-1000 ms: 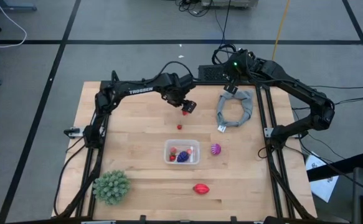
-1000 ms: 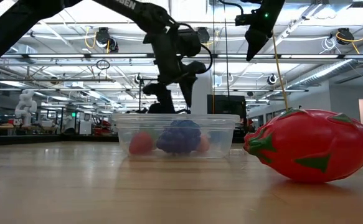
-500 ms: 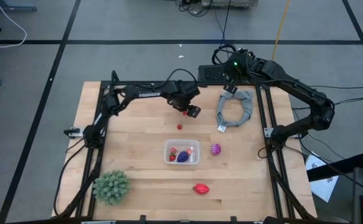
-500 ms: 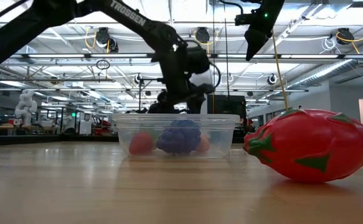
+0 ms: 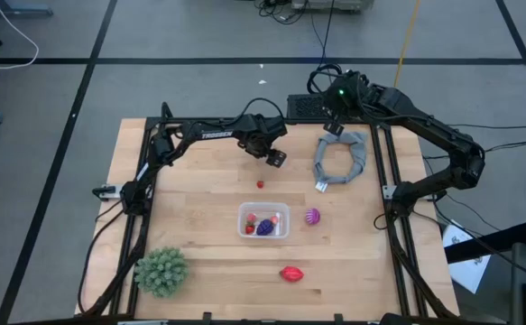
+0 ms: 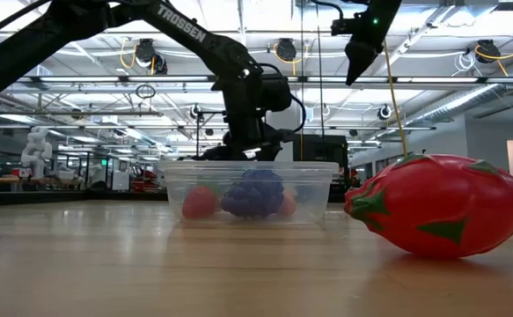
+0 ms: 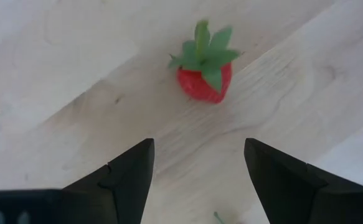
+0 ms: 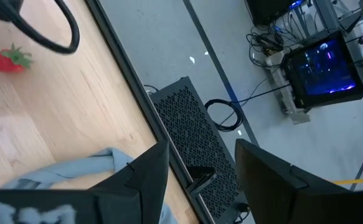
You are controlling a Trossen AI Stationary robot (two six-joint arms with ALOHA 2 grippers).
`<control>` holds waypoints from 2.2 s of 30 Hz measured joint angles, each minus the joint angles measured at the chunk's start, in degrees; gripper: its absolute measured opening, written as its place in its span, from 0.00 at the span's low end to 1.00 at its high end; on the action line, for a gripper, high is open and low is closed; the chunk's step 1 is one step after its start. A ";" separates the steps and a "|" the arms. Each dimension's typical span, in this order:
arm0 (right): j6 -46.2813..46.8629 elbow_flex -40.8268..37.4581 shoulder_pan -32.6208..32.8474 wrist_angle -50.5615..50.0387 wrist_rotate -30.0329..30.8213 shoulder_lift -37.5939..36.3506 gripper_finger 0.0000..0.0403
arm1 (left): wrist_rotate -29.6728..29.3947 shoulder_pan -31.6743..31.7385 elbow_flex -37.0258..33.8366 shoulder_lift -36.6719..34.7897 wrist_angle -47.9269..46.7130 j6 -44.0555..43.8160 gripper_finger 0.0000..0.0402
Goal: Pick and placing Produce into tupperware
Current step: Put the top strawberry into the bin
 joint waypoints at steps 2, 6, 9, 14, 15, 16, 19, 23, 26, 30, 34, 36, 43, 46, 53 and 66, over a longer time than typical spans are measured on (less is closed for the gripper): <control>-0.02 0.00 0.00 0.23 0.00 0.00 0.44 | -0.10 0.00 0.00 -0.03 1.07 0.09 0.63; -0.02 0.00 0.00 0.39 0.00 0.00 0.44 | -1.29 0.23 2.23 -0.62 2.25 0.54 0.63; 0.00 0.00 0.00 0.41 -0.02 0.00 0.44 | -3.48 0.24 4.84 -0.66 2.34 1.53 0.63; -0.02 0.00 0.00 0.39 -0.02 0.00 0.44 | -5.63 0.22 6.69 -0.66 2.55 1.43 0.63; -0.02 0.00 0.00 0.39 -0.02 0.00 0.44 | -5.65 0.22 6.67 -0.55 2.55 1.31 0.63; -0.02 0.00 0.00 0.39 -0.04 0.00 0.44 | -5.64 0.22 6.68 -0.24 2.69 0.94 0.63; 0.03 0.00 0.00 0.39 -0.04 0.00 0.44 | -5.60 0.20 6.67 0.90 2.99 0.44 0.63; 0.96 0.00 0.00 0.38 -0.04 0.00 0.44 | -4.14 0.24 6.61 3.12 4.40 0.03 0.63; 1.05 0.00 0.00 0.37 -0.07 0.00 0.44 | -4.15 0.51 6.60 3.67 5.63 -0.04 0.63; 0.86 0.00 0.00 0.41 -0.04 0.00 0.44 | -4.27 0.92 6.60 3.65 4.99 -0.06 0.63; 0.79 0.00 0.00 0.97 -0.06 0.00 0.44 | -5.06 0.77 6.62 3.65 4.62 -0.06 0.63; 0.74 0.00 0.00 0.79 -0.06 0.00 0.44 | -5.12 0.74 6.62 3.67 4.32 -0.06 0.63; 0.66 0.00 0.24 0.83 -0.08 0.00 0.44 | -6.53 0.83 6.62 4.28 4.34 0.11 0.63; 0.66 0.00 0.26 0.83 -0.09 0.00 0.44 | -6.54 0.74 6.62 4.28 3.93 0.29 0.63; 0.66 0.00 0.26 0.85 -0.07 0.00 0.44 | -6.52 0.49 6.62 4.28 1.53 -1.18 0.63; 0.66 0.00 0.26 0.85 -0.07 0.00 0.44 | -6.51 -0.21 6.62 4.28 1.02 -3.22 0.61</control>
